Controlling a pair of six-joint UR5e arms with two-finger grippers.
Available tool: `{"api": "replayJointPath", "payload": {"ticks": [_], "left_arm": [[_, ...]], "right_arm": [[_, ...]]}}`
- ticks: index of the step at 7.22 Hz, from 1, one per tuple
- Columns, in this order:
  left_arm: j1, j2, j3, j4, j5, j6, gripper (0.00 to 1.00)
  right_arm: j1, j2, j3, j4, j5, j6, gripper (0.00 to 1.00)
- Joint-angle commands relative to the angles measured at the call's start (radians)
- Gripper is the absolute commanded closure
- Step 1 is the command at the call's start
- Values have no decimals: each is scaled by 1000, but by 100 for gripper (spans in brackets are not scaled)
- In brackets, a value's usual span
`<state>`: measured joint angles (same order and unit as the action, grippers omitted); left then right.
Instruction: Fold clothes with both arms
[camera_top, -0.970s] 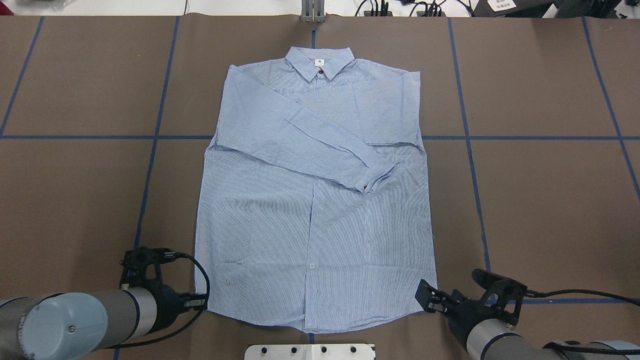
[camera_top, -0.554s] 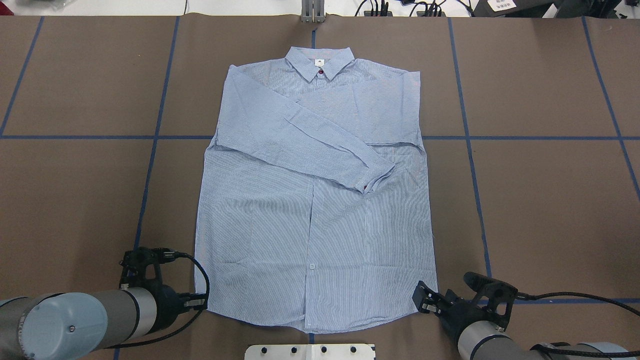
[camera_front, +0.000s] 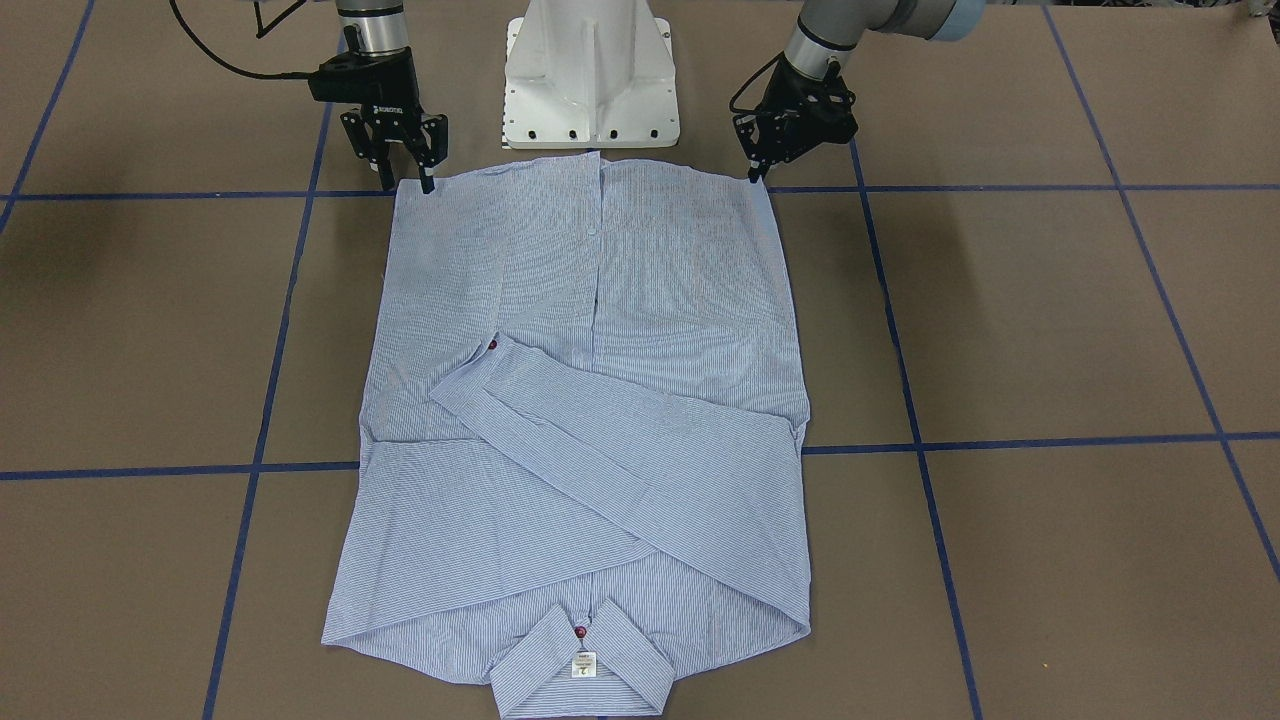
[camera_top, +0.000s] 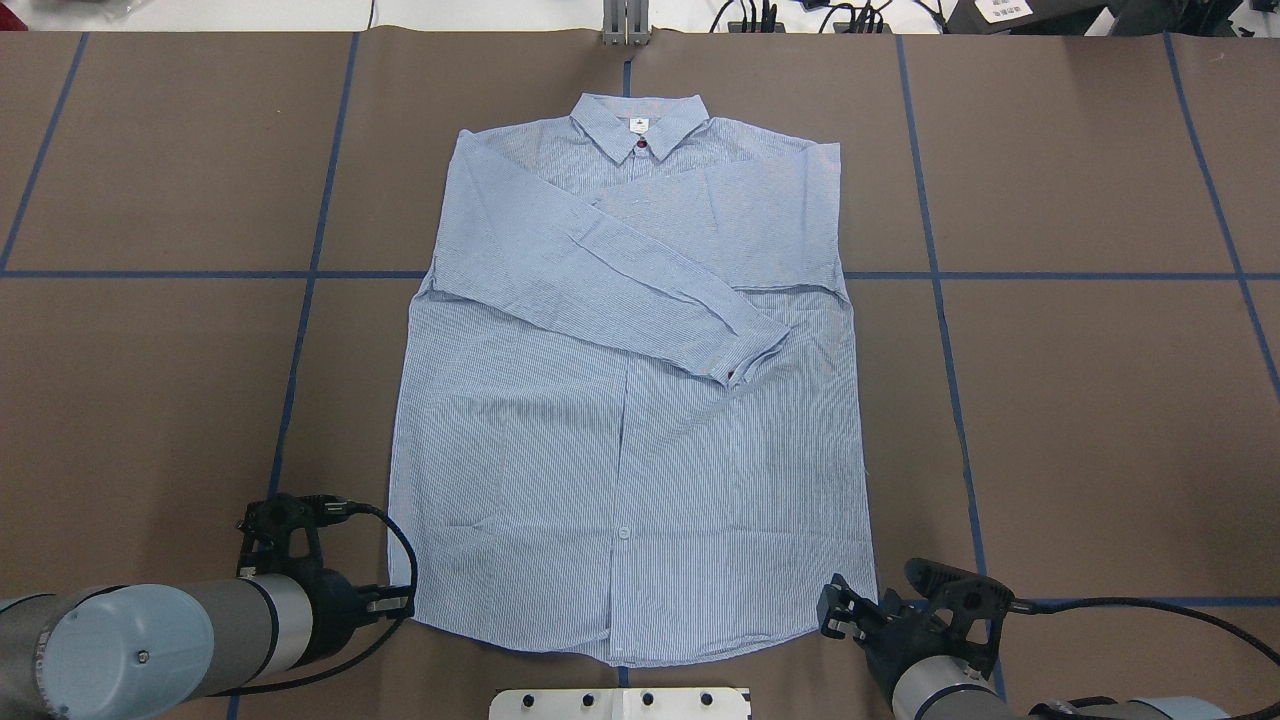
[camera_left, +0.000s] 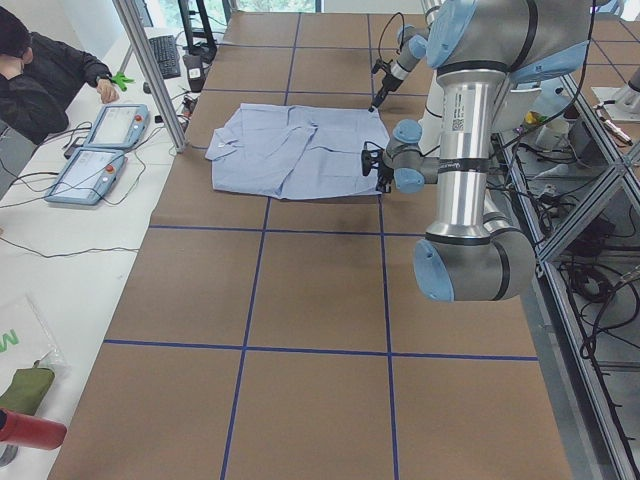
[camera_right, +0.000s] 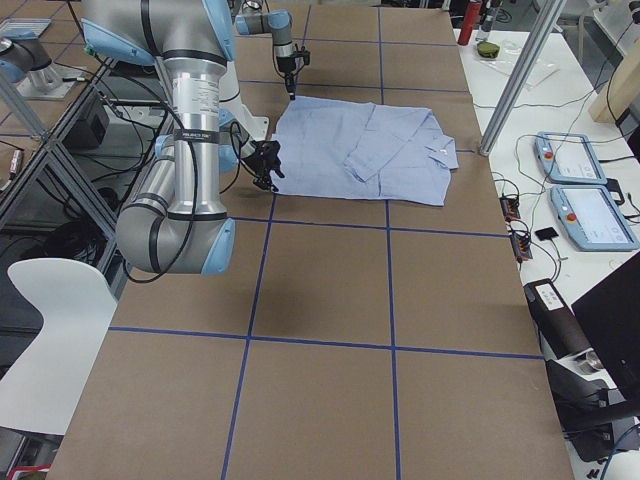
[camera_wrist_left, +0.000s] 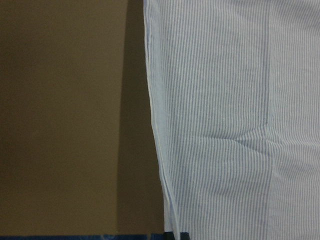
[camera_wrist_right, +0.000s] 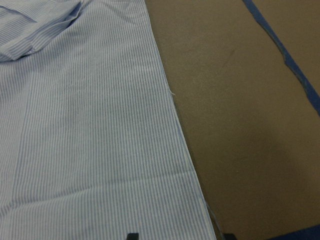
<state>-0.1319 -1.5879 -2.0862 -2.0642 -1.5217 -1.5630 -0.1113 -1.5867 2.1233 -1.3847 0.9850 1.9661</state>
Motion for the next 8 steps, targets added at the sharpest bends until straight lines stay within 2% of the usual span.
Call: {"api": "replayJointPath", "payload": {"ticks": [1, 3, 7, 8], "left_arm": [[0, 0, 0, -1, 0, 0, 100], [0, 0, 0, -2, 0, 0, 100], [0, 0, -2, -2, 0, 0, 100], [0, 0, 0, -2, 0, 0, 100]], "right_arm": [[-11, 4, 0, -30, 0, 4, 37], [-14, 8, -2, -33, 0, 4, 43], [-18, 19, -19, -46, 0, 2, 43], [-18, 22, -11, -100, 1, 2, 42]]}}
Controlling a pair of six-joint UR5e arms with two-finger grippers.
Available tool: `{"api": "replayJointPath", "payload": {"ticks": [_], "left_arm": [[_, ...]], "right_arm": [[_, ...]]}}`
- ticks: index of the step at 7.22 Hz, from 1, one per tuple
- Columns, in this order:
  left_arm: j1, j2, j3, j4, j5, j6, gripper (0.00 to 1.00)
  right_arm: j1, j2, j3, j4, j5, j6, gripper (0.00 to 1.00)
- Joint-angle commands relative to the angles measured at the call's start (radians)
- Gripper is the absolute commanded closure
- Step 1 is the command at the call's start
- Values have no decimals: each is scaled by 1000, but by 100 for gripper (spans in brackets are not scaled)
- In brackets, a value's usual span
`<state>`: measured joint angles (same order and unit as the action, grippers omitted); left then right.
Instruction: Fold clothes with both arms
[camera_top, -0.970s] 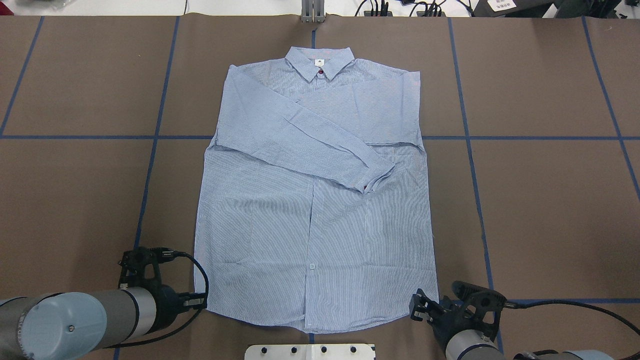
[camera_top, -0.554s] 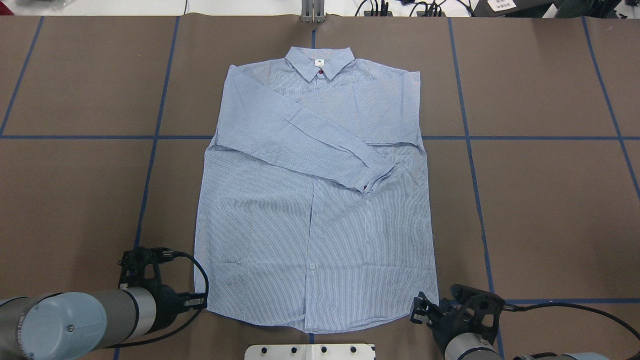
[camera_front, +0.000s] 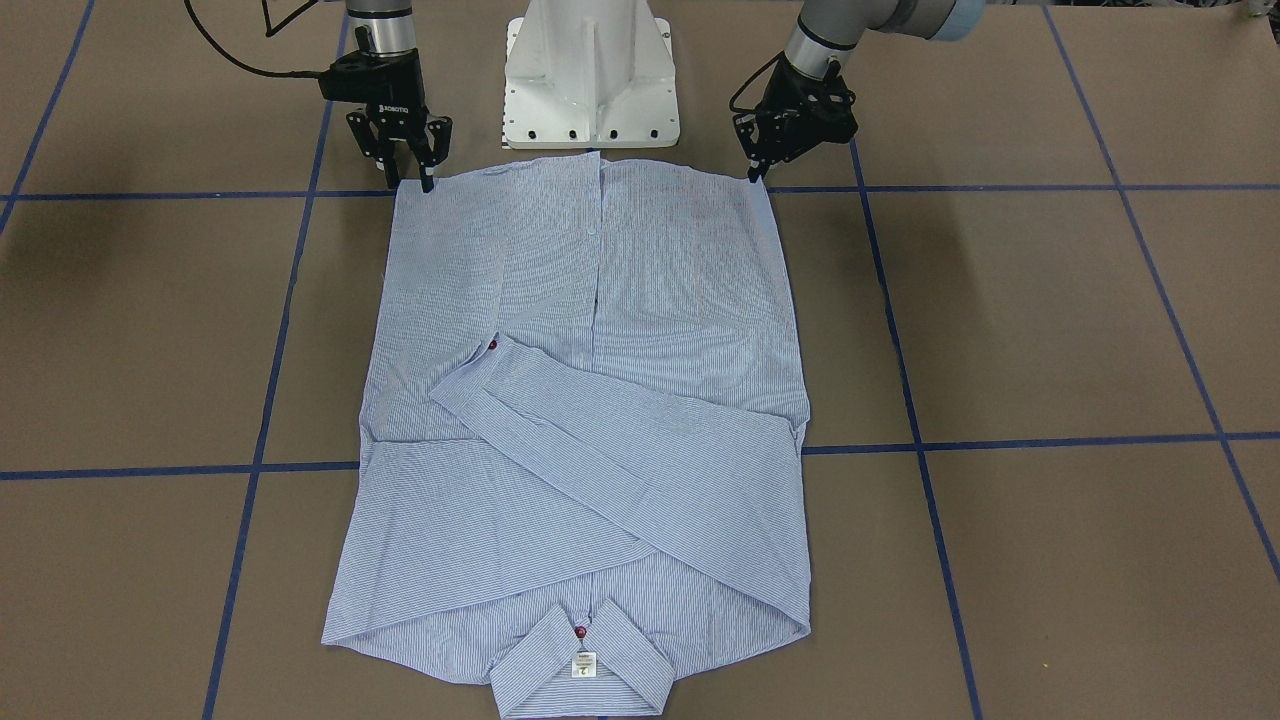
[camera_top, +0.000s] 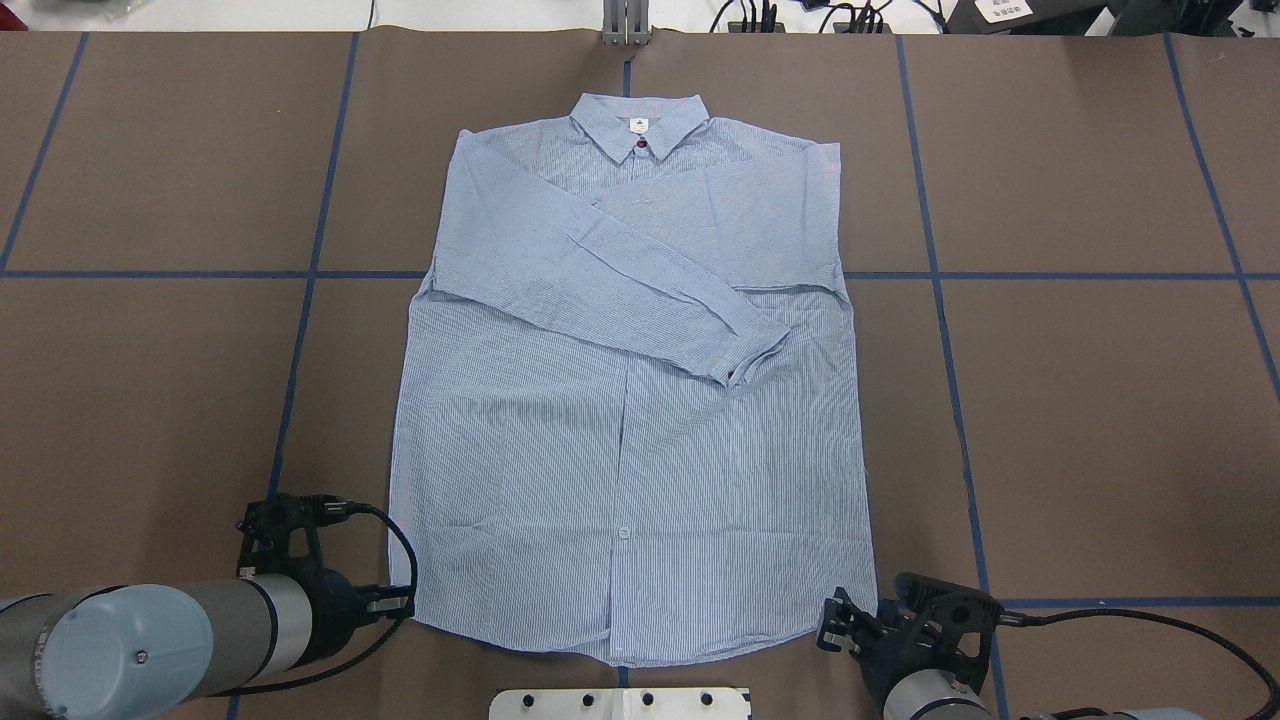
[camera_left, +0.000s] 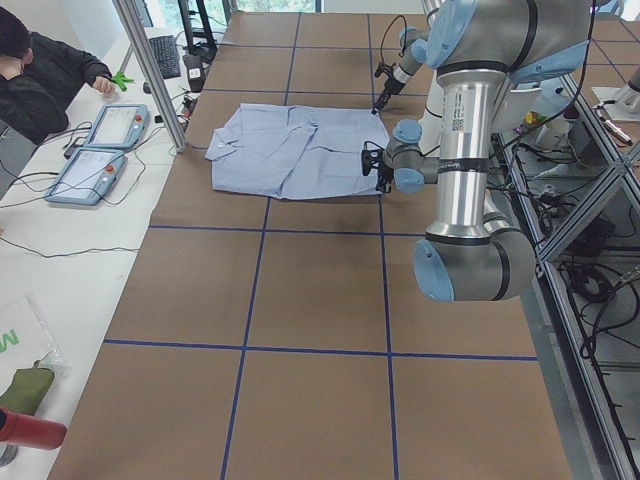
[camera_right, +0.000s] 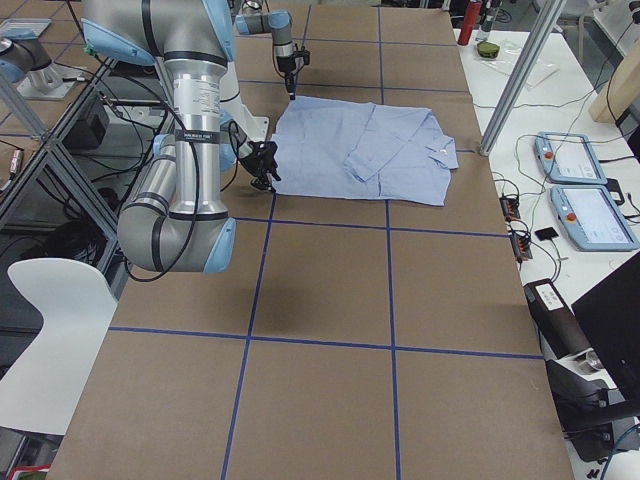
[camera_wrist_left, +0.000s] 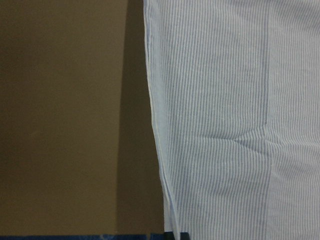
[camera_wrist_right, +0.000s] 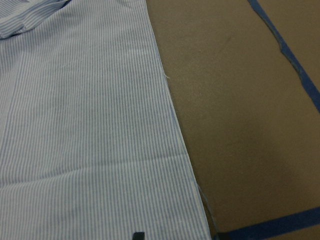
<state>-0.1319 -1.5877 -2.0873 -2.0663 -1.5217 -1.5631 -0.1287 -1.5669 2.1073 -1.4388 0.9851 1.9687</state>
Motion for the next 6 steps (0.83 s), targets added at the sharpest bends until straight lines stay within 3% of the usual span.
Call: {"api": "replayJointPath", "payload": {"ticks": [1, 2, 3, 4, 6], "left_arm": [[0, 0, 0, 0, 0, 0, 100], [0, 0, 0, -2, 0, 0, 100], [0, 0, 0, -2, 0, 0, 100], [0, 0, 0, -2, 0, 0, 100], [0, 0, -2, -2, 0, 0, 100]], "right_arm": [[-2, 4, 5, -46, 1, -1, 42], [-2, 14, 4, -46, 1, 1, 45], [-2, 21, -1, -46, -3, 18, 82], [-5, 24, -1, -48, -23, 79, 100], [-3, 39, 3, -48, -25, 95, 100]]}}
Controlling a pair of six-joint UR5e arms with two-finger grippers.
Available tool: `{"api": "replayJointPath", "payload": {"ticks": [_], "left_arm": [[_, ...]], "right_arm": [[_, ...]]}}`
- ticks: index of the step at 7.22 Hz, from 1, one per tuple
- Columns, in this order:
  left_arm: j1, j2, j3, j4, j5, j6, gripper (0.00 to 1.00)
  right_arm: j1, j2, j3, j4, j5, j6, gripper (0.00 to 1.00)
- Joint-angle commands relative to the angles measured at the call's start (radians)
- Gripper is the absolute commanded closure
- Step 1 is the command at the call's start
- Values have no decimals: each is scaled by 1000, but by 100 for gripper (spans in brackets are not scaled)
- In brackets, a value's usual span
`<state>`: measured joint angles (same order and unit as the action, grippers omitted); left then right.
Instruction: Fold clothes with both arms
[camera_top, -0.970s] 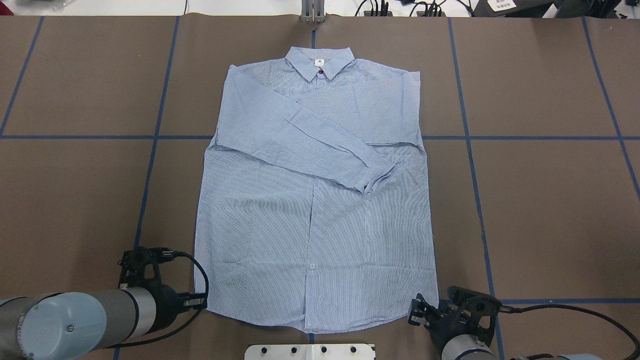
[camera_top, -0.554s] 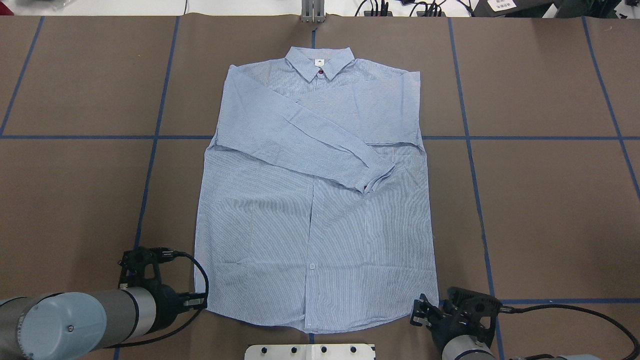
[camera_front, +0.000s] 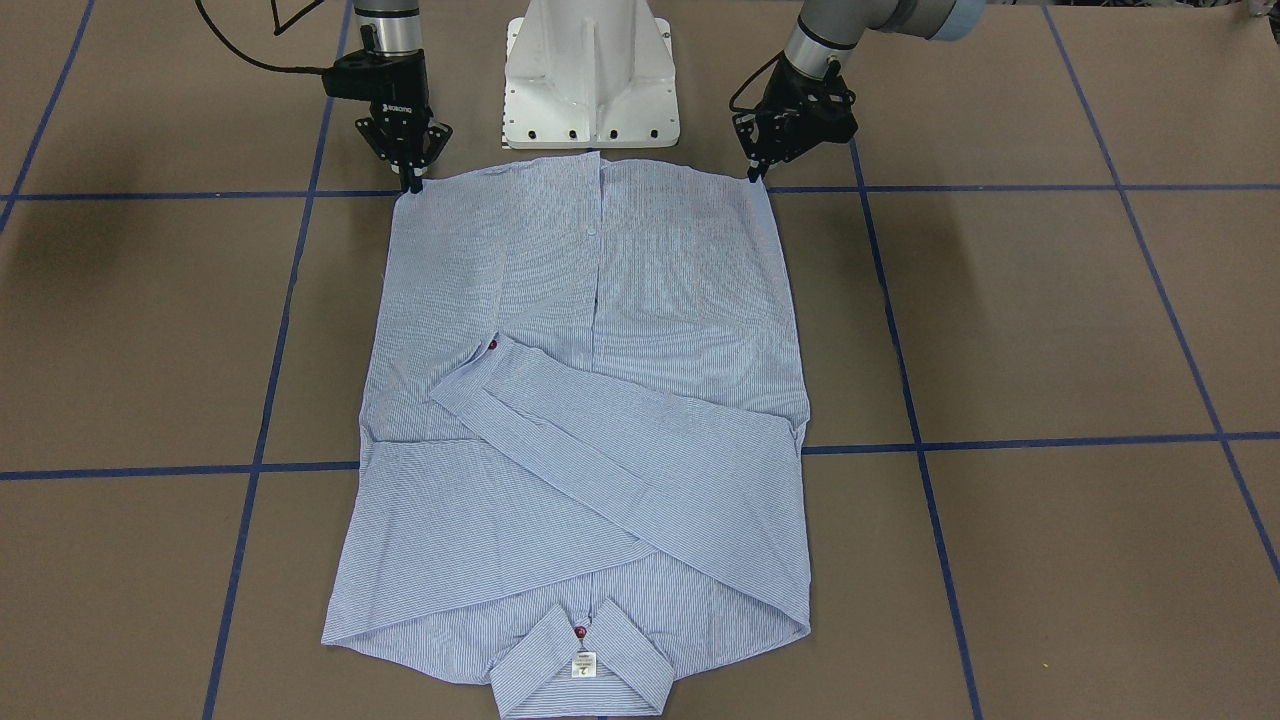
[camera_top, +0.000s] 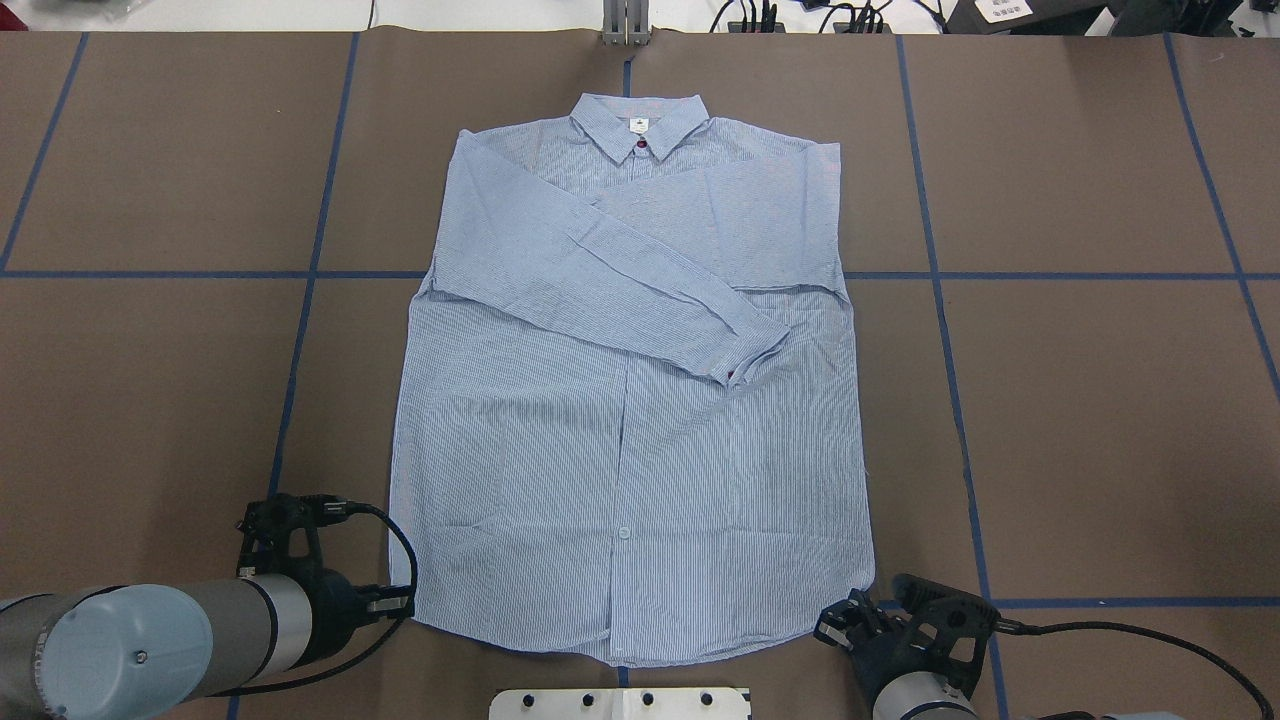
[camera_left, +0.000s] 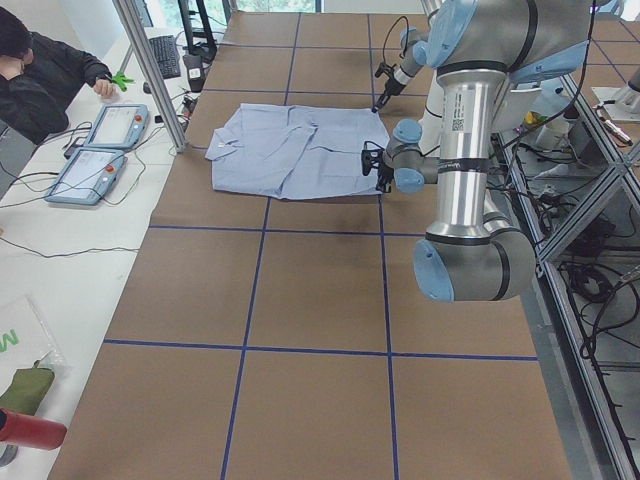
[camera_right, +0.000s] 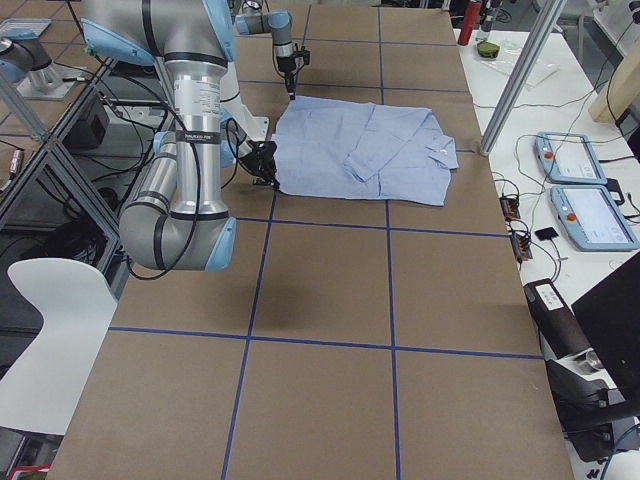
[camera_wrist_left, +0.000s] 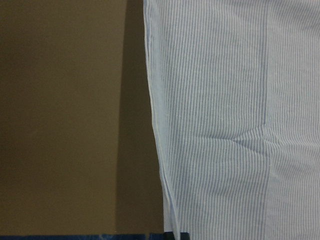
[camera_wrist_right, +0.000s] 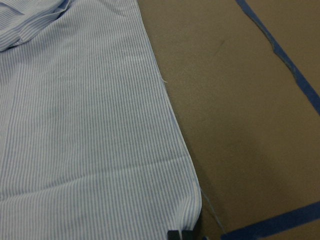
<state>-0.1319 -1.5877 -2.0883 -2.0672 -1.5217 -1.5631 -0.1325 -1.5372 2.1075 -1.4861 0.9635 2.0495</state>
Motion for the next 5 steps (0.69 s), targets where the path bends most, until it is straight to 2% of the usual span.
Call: {"api": "replayJointPath", "payload": {"ticks": [1, 2, 3, 4, 5], "left_arm": [[-2, 3, -25, 1, -2, 0, 100], [-3, 11, -74, 4, -15, 0, 100], [-15, 18, -157, 25, -64, 2, 100], [-21, 20, -297, 158, -125, 3, 100], [-46, 5, -458, 337, -202, 8, 100]], "right_arm": [[7, 9, 35, 0, -3, 12, 100], [20, 6, 118, -38, 4, 5, 100], [36, 8, 238, -134, 33, 3, 100], [54, 8, 393, -243, 94, 3, 100], [54, 47, 540, -399, 139, 3, 100]]}}
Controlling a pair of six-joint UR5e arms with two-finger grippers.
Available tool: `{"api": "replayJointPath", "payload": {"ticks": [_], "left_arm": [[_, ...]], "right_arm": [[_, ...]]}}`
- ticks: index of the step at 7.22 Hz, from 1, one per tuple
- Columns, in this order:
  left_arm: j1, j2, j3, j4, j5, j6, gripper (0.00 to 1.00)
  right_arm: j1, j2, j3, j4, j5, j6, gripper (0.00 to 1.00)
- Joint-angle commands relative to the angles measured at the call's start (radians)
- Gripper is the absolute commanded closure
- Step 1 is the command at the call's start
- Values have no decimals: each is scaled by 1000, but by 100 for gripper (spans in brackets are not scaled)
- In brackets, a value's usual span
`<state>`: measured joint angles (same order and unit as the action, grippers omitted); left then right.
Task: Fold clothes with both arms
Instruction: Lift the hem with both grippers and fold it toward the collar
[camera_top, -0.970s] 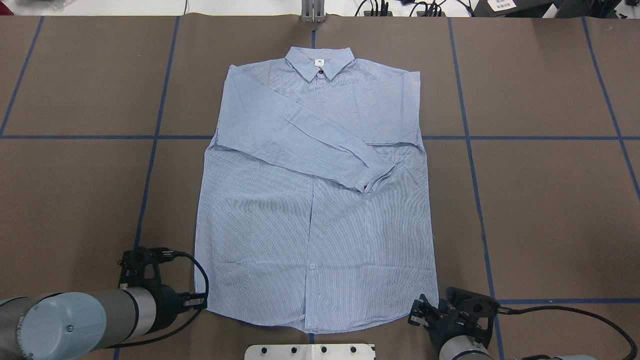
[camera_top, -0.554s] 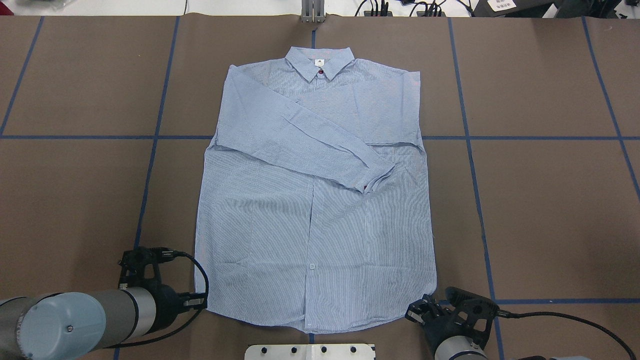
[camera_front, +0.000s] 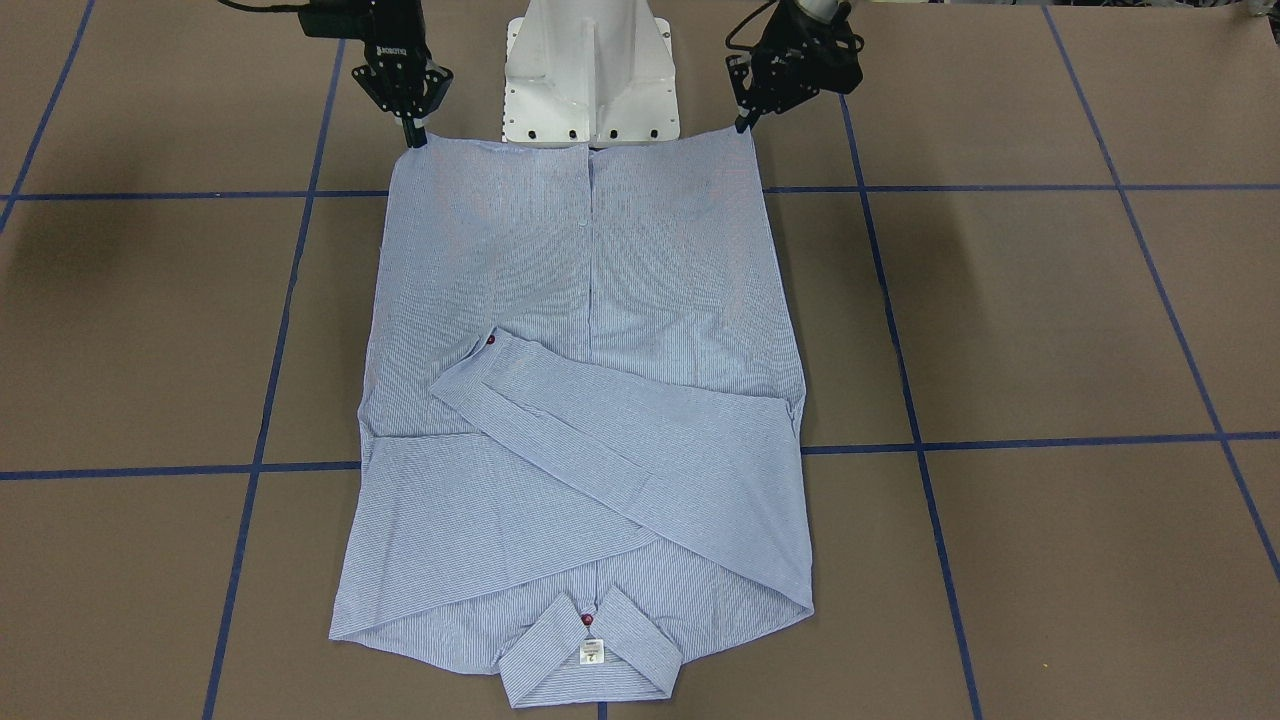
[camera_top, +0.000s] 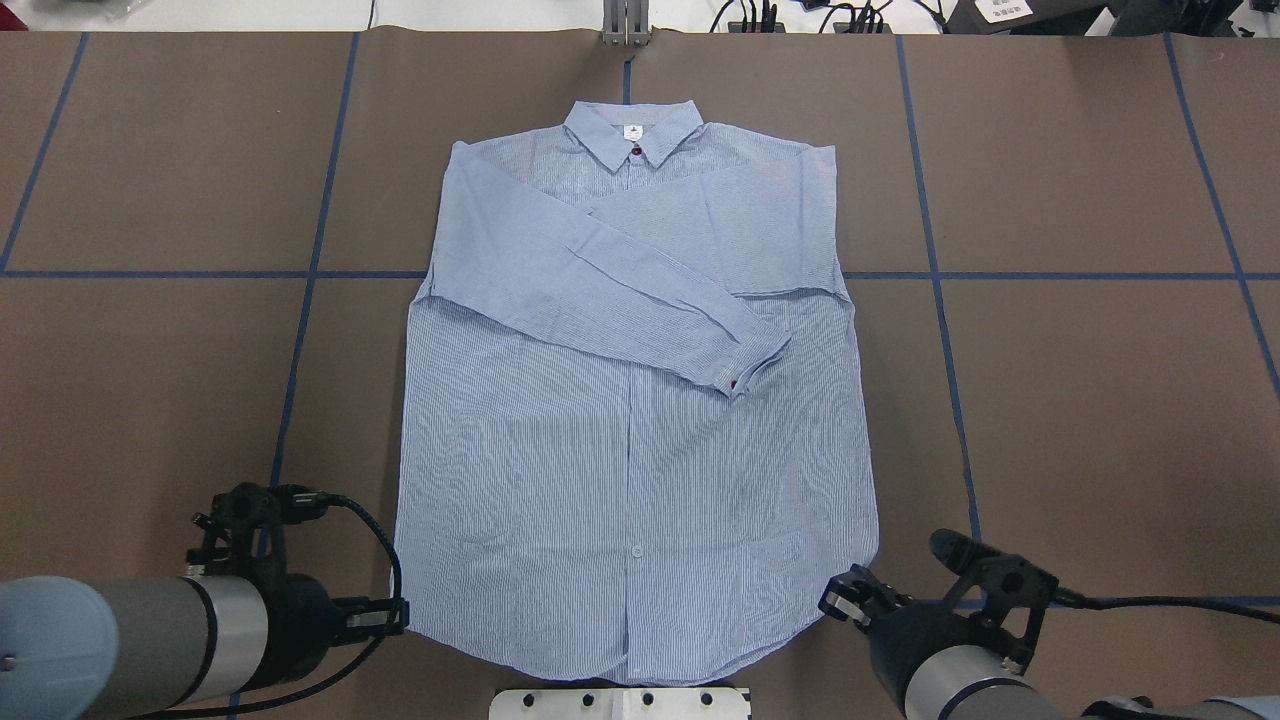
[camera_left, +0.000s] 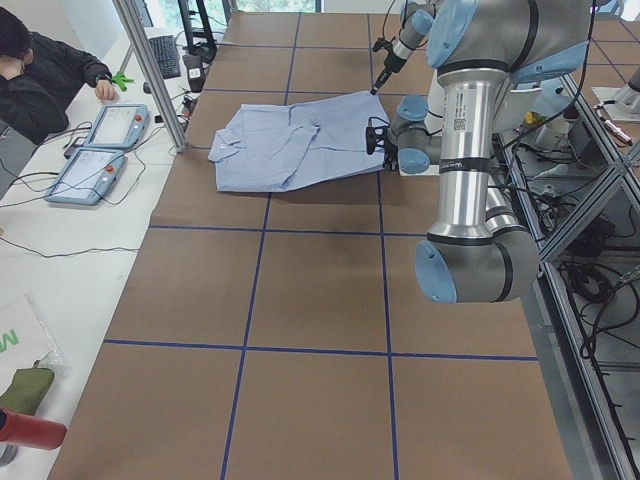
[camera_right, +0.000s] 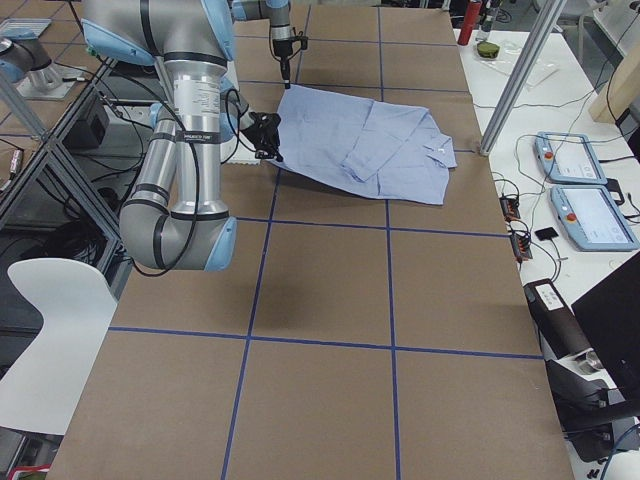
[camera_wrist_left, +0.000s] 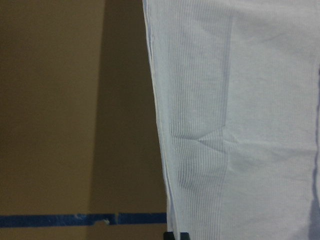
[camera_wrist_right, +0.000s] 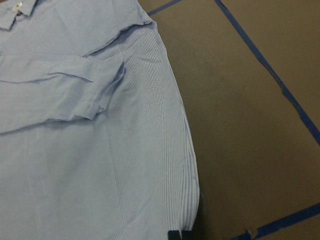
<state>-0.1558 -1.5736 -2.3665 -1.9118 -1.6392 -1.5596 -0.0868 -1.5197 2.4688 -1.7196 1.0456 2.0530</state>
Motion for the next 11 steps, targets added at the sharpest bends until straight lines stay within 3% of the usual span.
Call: {"api": "replayJointPath", "payload": {"ticks": [1, 2, 3, 5, 7, 9, 11], "left_arm": [[-75, -16, -306, 305, -129, 12, 100], [-150, -43, -342, 383, -192, 29, 100], [-231, -116, -306, 442, -223, 135, 100], [-373, -288, -94, 504, -222, 297, 100], [-497, -356, 103, 496, -220, 419, 100], [-586, -426, 276, 493, -150, 536, 100], [-608, -456, 424, 377, -116, 549, 100]], "right_arm": [[62, 161, 230, -324, 136, -2, 100], [156, 314, 231, -476, 254, -5, 100], [200, 384, 220, -535, 295, -60, 100], [276, 407, 120, -513, 294, -198, 100], [437, 415, -90, -293, 321, -325, 100], [618, 415, -282, -120, 434, -436, 100], [763, 417, -475, 83, 522, -529, 100]]}}
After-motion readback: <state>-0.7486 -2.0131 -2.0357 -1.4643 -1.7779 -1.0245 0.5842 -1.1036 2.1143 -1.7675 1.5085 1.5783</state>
